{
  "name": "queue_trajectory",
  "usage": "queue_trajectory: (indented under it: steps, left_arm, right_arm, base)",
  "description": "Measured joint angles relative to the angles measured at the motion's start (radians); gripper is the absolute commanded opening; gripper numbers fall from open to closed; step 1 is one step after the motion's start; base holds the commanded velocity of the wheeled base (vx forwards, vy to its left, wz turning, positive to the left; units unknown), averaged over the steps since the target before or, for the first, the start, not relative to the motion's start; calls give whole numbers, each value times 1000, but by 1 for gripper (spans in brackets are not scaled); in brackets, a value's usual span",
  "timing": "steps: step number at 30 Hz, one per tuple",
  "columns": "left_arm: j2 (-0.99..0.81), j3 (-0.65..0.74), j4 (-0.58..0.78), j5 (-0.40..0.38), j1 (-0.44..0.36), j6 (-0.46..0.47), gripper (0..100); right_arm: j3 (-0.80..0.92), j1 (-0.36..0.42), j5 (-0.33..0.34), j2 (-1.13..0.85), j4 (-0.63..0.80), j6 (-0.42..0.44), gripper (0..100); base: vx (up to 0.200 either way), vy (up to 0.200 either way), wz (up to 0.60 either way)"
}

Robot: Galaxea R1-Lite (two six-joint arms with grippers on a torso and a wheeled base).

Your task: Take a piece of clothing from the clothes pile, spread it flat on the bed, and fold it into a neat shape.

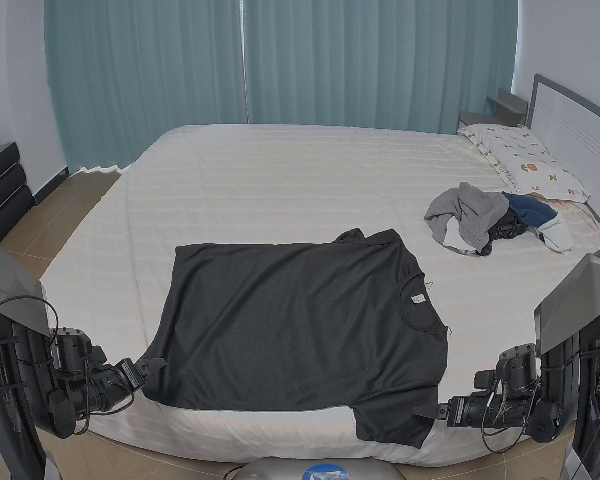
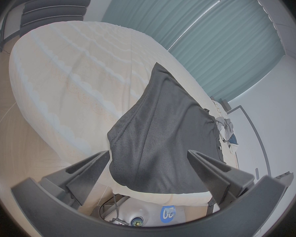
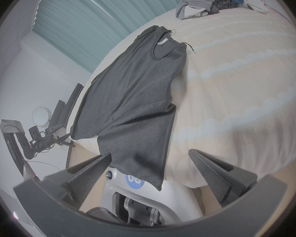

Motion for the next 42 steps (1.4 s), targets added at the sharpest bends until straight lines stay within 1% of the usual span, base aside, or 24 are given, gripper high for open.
queue_trajectory:
  steps: [6, 12, 25, 29, 32, 36, 42]
  left_arm:
    - [5, -1, 0, 0, 0, 2, 100]
    - [8, 0, 0, 0, -1, 2, 100]
    - [9, 5, 0, 1, -1, 10, 100]
    - [9, 10, 0, 2, -2, 14, 100]
    - [8, 13, 0, 3, -3, 14, 100]
    - [5, 20, 0, 4, -6, 20, 100]
    - [1, 35, 0, 4, -7, 55, 100]
  right_arm:
    - [-10, 2, 0, 8, 3, 6, 0]
    - [-16, 7, -5, 9, 2, 38, 0]
    - [9, 2, -13, -5, 3, 35, 0]
    - [9, 1, -13, -19, 66, 28, 0]
    - [10, 4, -13, -41, 145, 21, 0]
    - [10, 9, -13, -75, 227, -19, 0]
    - [10, 14, -14, -96, 260, -35, 0]
  base:
    - [0, 0, 0]
    - [0, 0, 0]
    - [0, 0, 0]
    - [0, 0, 0]
    - [0, 0, 0]
    - [0, 0, 0]
    - [0, 0, 0]
